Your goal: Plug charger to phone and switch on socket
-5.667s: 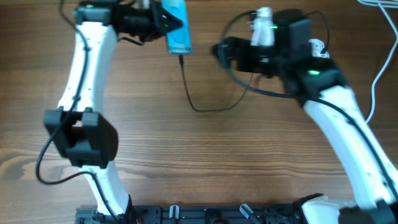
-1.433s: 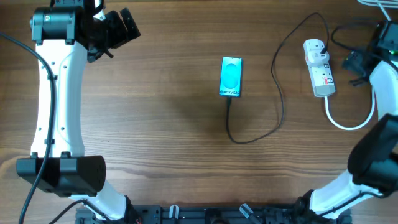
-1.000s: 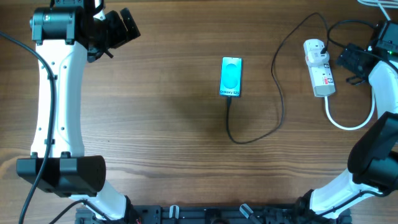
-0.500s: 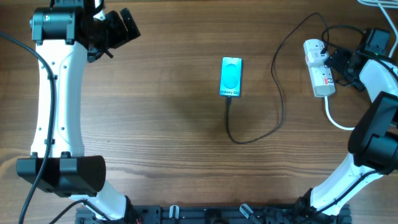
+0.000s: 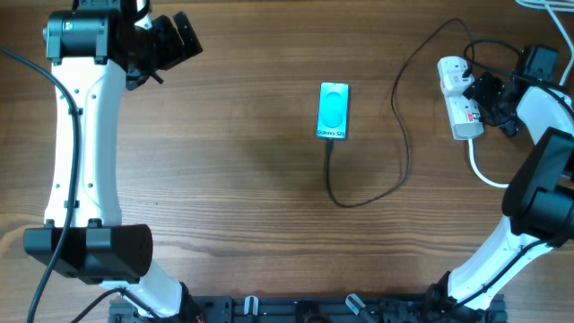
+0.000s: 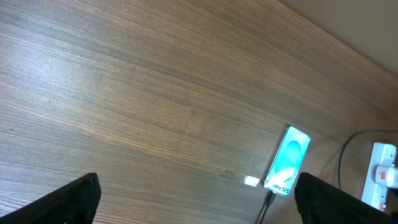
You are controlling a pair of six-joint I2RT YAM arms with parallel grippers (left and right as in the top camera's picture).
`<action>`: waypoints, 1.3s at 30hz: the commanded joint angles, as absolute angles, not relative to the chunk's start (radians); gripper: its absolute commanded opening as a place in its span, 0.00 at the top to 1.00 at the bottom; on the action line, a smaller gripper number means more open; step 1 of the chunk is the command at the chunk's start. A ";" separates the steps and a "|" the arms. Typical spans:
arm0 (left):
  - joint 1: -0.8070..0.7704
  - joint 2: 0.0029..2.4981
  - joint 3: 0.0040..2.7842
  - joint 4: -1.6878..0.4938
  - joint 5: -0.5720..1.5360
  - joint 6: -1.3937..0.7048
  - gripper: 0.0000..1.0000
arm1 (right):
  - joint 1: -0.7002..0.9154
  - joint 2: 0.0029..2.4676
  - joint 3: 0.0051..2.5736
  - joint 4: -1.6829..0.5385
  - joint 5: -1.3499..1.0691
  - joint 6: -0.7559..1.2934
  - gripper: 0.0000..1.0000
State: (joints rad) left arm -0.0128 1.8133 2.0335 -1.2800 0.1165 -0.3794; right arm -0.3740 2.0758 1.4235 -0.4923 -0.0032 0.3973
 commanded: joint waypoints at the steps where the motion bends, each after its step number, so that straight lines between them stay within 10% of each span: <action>1: -0.010 1.818 2.027 -1.280 0.106 -0.371 0.00 | -0.368 2.106 1.426 -0.476 0.003 0.426 0.00; 39: -0.010 1.818 2.027 -1.280 0.106 -0.371 0.00 | -0.368 2.150 1.411 -0.480 -0.085 0.406 0.00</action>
